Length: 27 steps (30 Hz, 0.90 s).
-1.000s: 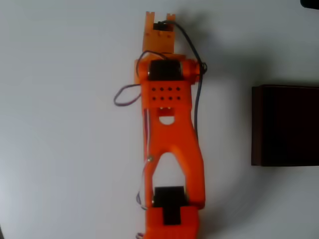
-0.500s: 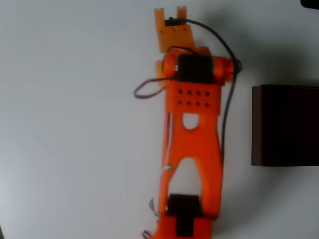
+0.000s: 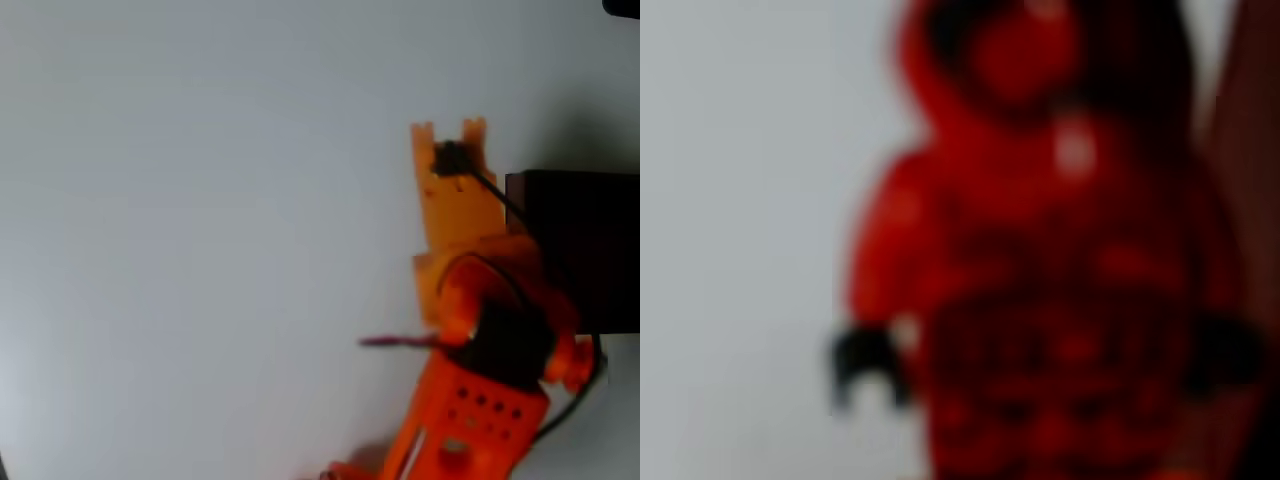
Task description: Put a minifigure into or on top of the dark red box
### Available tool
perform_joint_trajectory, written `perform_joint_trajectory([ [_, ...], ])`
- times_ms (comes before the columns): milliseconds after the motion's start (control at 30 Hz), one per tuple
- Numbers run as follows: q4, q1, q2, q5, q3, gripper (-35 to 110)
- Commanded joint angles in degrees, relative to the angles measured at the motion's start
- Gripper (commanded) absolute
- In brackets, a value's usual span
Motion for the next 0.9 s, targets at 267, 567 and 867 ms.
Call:
perform_joint_trajectory([
  [267, -8.2, 18.1, 2.3, -13.9, 5.4, 3],
  [567, -12.9, 25.7, -14.2, -19.4, -3.7, 4],
  [867, -9.9, 25.5, -29.5, -21.1, -17.2, 4],
])
